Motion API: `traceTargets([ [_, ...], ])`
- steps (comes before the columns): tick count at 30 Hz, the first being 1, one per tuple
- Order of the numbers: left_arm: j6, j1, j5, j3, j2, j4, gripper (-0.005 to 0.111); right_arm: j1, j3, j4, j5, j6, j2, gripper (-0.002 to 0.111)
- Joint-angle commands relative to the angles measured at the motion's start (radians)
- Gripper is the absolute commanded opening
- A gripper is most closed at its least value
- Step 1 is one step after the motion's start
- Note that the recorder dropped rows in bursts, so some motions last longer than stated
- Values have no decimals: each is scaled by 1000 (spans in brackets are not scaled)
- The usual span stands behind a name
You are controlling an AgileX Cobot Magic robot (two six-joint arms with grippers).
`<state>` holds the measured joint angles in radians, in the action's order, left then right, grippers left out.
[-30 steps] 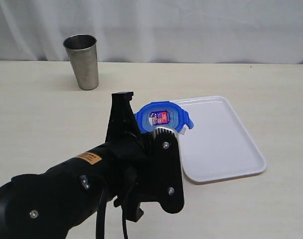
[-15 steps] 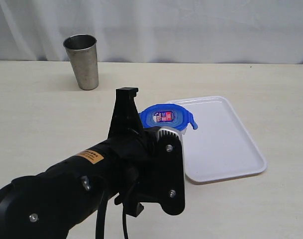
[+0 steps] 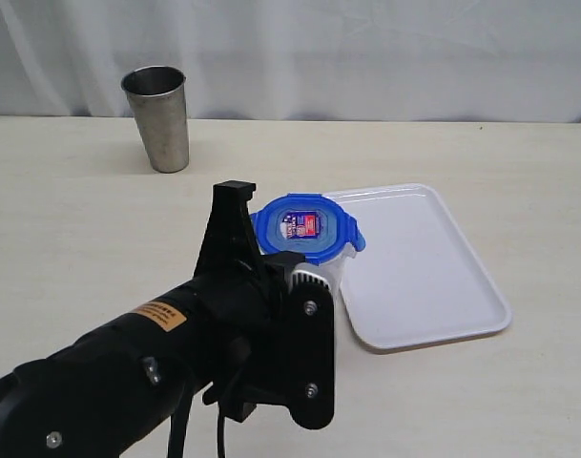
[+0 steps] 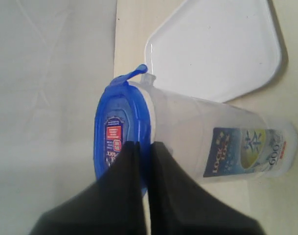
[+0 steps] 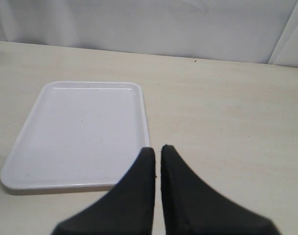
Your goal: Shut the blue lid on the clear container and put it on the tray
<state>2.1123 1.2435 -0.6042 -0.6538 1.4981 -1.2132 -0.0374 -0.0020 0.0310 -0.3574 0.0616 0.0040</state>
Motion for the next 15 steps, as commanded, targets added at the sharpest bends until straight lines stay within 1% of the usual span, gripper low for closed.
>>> traceTargets([
  [1,26,2,8,5,0,48,0,4,2,3,2,3,-4,5],
  [15,26,2,35,2,0,51,0,4,2,3,2,3,-4,5],
])
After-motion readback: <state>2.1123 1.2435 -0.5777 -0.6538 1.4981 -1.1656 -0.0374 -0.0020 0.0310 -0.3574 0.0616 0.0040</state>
